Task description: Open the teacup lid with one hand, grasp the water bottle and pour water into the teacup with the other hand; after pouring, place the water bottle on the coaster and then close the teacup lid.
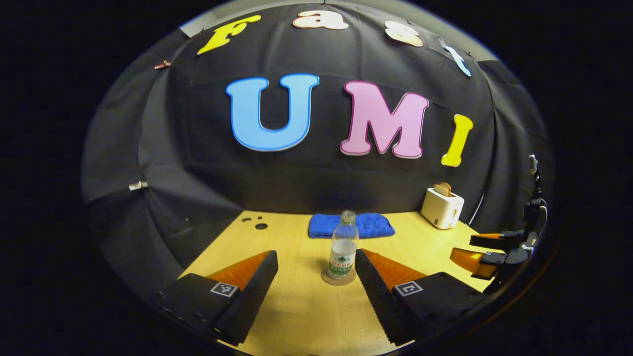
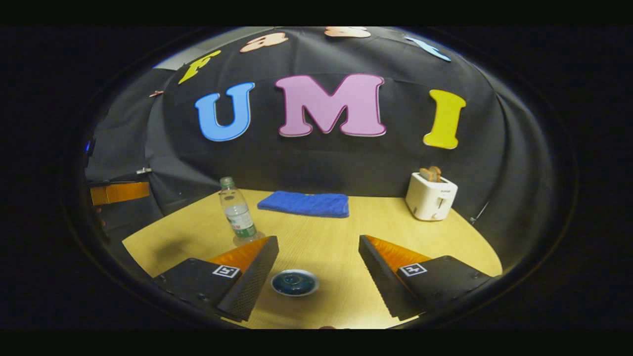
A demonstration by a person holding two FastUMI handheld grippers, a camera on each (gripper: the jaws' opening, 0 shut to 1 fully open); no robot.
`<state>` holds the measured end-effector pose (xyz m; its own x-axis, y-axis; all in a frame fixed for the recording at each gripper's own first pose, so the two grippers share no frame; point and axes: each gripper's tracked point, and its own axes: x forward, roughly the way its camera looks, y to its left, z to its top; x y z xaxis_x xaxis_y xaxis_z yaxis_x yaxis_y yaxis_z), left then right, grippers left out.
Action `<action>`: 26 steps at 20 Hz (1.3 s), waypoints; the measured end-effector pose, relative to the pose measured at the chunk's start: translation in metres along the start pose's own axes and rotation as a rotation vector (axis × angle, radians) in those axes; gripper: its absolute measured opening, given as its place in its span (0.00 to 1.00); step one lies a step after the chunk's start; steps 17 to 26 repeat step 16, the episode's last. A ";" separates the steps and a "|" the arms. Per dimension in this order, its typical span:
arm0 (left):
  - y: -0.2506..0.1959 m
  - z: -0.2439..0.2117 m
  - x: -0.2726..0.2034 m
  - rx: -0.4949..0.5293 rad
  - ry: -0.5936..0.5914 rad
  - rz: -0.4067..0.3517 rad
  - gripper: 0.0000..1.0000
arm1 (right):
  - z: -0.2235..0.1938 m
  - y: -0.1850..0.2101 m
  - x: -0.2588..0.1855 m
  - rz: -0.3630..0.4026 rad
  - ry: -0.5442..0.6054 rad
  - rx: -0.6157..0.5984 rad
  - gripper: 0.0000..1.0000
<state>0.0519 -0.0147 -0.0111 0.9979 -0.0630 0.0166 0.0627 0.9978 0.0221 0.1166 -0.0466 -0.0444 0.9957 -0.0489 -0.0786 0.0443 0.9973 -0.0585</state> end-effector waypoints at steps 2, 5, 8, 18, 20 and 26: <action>0.002 0.027 -0.017 0.010 -0.037 0.071 0.99 | 0.032 -0.013 -0.017 -0.020 -0.024 0.004 1.00; 0.005 0.053 -0.050 -0.008 -0.098 0.205 0.98 | 0.072 -0.033 -0.043 -0.057 -0.068 -0.023 1.00; -0.013 0.057 -0.082 -0.055 -0.118 0.216 0.98 | 0.097 -0.042 -0.077 -0.079 -0.115 -0.058 1.00; -0.039 0.014 -0.125 -0.065 -0.042 0.107 0.99 | 0.081 -0.007 -0.149 -0.126 -0.164 -0.024 1.00; -0.039 0.014 -0.125 -0.065 -0.042 0.107 0.99 | 0.081 -0.007 -0.149 -0.126 -0.164 -0.024 1.00; -0.039 0.014 -0.125 -0.065 -0.042 0.107 0.99 | 0.081 -0.007 -0.149 -0.126 -0.164 -0.024 1.00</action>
